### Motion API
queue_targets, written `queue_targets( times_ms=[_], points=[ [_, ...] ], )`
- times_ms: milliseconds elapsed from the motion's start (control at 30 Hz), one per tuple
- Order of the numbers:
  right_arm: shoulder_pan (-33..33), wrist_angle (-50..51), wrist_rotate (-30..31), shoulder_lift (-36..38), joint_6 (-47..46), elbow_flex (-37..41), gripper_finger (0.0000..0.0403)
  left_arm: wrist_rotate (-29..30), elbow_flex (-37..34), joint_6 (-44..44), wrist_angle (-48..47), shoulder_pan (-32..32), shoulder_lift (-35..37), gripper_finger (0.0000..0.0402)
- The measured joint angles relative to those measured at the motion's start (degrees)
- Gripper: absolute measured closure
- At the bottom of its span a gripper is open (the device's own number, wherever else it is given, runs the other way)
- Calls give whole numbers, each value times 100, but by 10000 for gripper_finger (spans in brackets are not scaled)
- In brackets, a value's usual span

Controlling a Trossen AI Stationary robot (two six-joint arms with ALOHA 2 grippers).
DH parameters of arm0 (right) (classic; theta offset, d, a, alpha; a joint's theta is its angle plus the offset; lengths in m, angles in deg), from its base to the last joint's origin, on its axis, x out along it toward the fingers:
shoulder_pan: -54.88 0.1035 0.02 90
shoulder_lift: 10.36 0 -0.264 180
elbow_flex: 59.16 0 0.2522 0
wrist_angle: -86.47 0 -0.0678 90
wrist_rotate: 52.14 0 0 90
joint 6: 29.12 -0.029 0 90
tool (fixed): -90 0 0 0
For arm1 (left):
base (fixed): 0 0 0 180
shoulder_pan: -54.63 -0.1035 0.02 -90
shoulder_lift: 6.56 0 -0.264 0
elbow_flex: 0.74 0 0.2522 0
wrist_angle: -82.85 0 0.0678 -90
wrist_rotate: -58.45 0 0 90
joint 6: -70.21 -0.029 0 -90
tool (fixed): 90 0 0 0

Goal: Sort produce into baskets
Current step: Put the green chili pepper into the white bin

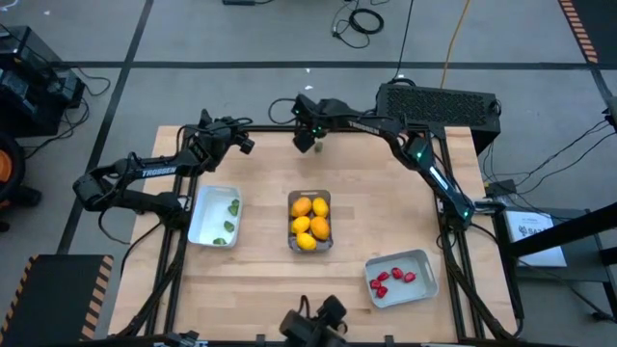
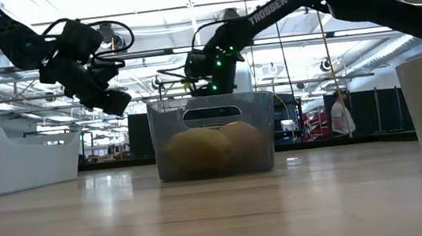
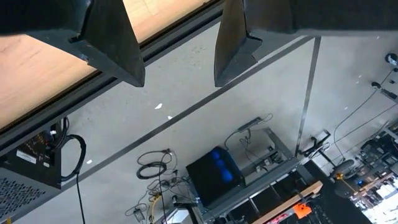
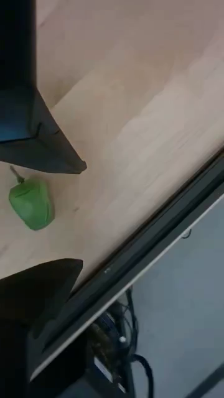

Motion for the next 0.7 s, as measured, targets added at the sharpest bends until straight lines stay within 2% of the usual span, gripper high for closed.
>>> queue_targets(
  times_ms=[167, 333, 500, 700],
  points=[
    [-79, -155, -18, -1, -434, 192, 179, -13, 0, 6, 2, 0, 0, 201],
    [-124, 245, 13, 0, -751, 188, 179, -15, 0, 15, 2, 0, 0, 201],
    [-74, 291, -3, -7, -773, 349, 179, -20, 0, 15, 3, 0, 0, 201],
    [-79, 358, -38, -4, -725, 347, 179, -319, 0, 28, 19, 0, 0, 201]
  ],
)
